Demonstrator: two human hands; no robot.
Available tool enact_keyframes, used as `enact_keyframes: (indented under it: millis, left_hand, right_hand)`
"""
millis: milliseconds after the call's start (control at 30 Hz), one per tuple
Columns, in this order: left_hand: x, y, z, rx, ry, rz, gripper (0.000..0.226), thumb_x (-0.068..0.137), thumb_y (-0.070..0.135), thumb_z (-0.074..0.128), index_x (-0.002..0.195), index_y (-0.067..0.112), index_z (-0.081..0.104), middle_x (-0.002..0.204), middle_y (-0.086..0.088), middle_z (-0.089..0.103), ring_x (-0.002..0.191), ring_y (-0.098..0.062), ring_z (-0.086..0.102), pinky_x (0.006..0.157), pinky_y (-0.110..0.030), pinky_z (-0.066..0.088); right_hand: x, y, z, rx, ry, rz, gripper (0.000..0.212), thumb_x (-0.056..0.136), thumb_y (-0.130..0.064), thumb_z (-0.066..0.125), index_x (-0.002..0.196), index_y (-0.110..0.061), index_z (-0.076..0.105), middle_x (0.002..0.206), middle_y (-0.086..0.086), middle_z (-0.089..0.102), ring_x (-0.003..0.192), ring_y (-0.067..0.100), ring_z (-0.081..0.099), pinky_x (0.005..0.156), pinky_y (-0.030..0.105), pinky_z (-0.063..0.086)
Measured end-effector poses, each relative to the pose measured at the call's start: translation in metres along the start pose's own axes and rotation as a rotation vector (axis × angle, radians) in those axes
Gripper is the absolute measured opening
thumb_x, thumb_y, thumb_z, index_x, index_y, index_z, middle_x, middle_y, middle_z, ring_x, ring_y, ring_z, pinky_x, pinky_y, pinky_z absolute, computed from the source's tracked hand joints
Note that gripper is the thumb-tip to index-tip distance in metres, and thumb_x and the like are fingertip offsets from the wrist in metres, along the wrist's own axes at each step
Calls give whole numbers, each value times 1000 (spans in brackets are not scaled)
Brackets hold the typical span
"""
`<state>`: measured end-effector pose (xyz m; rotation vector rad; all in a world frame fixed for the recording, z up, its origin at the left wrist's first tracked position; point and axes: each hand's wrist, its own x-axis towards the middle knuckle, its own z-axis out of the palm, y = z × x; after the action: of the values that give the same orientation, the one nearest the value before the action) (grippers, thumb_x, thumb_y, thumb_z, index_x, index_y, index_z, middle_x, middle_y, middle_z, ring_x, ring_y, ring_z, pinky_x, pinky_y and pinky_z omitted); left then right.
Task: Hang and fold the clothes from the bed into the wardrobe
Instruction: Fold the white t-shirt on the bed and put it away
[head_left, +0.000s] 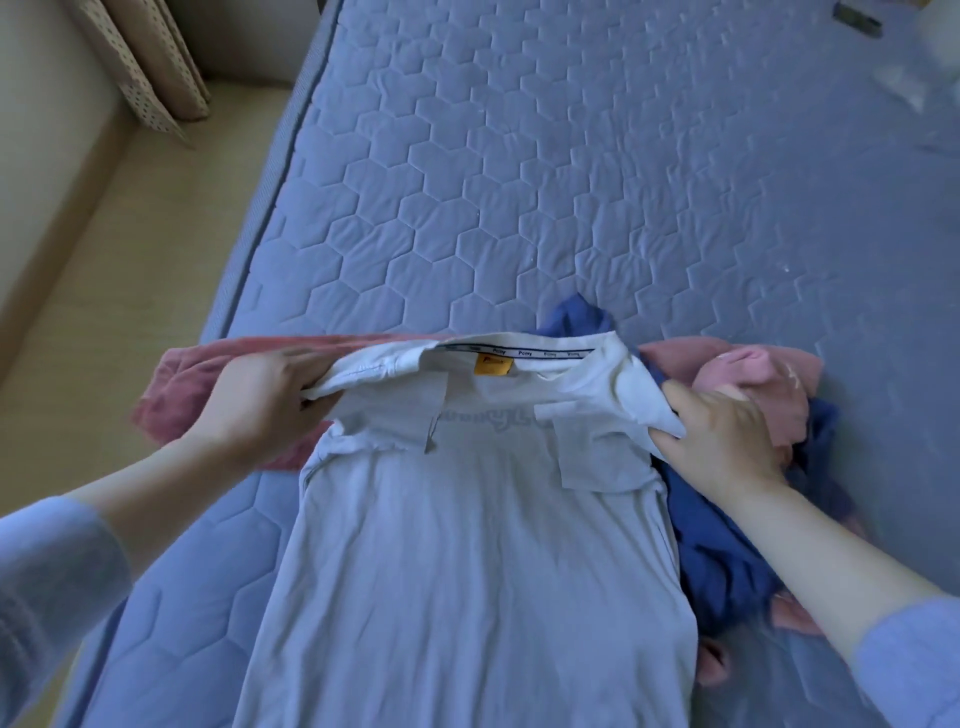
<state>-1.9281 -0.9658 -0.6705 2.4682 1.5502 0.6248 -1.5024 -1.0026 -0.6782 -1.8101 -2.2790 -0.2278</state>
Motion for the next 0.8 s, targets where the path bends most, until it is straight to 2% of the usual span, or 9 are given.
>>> enact_keyframes:
  millis: [100, 267, 367, 433, 467, 533, 667, 733, 800]
  left_hand:
    - [-51, 17, -12, -54, -49, 42, 30, 77, 30, 46, 55, 10, 53, 49, 1, 46, 41, -18, 37, 42, -22, 24]
    - [-165, 41, 5, -21, -244, 38, 29, 75, 32, 48, 78, 17, 73, 64, 5, 64, 54, -20, 64, 42, -24, 41]
    - [-240, 57, 41, 27, -446, -10, 16, 66, 33, 69, 78, 23, 68, 76, 3, 62, 67, -25, 66, 51, -27, 49]
    - [-282, 68, 71, 106, -594, -55, 50, 40, 41, 89, 82, 23, 71, 93, -4, 66, 79, -29, 68, 64, -34, 56]
    - [-294, 73, 83, 131, -636, -103, 65, 28, 44, 93, 85, 20, 73, 101, -10, 67, 84, -32, 69, 69, -41, 57]
    - [-308, 83, 100, 120, -623, -185, 73, 21, 40, 95, 86, 16, 73, 107, -18, 65, 88, -40, 67, 74, -50, 55]
    - [-311, 95, 110, 102, -515, -217, 64, 35, 27, 94, 91, 10, 70, 102, -15, 61, 83, -39, 62, 75, -49, 51]
    - [-311, 98, 109, 62, -497, -234, 50, 47, 22, 91, 89, 9, 69, 95, -11, 61, 78, -35, 61, 69, -44, 51]
    - [-310, 99, 109, 1, -448, -234, 27, 64, 14, 83, 85, 11, 66, 88, -6, 60, 77, -33, 60, 60, -38, 50]
  right_hand:
    - [-49, -12, -19, 22, -3, 7, 22, 62, -10, 64, 61, -13, 42, 47, 4, 46, 44, 34, 46, 57, 29, 23]
    - [-154, -44, -26, 112, -159, -1, 9, 62, -20, 50, 66, -19, 42, 52, -1, 45, 51, 29, 45, 58, 35, 23]
    - [-225, -59, -4, 33, -530, -33, 26, 58, -24, 60, 84, -21, 57, 73, -4, 54, 73, 25, 56, 68, 33, 34]
    - [-262, -70, 17, -62, -866, -66, 43, 70, -34, 57, 112, -26, 55, 104, -7, 55, 105, 21, 53, 89, 33, 34]
    - [-274, -75, 24, -58, -941, -50, 47, 77, -36, 53, 123, -28, 49, 116, -8, 52, 115, 20, 48, 96, 33, 31]
    - [-289, -86, 35, -38, -944, 23, 53, 84, -40, 54, 134, -27, 43, 126, -7, 48, 121, 19, 44, 103, 34, 29]
    - [-297, -109, 42, -90, -764, 112, 74, 82, -45, 64, 146, -18, 36, 132, -5, 50, 124, 19, 49, 102, 35, 36]
    - [-293, -114, 43, -43, -735, 147, 63, 83, -41, 65, 138, -22, 44, 125, -4, 51, 119, 19, 51, 96, 33, 39]
    - [-289, -115, 45, 14, -700, 77, 30, 84, -28, 60, 113, -24, 53, 110, -5, 49, 109, 20, 51, 87, 31, 37]
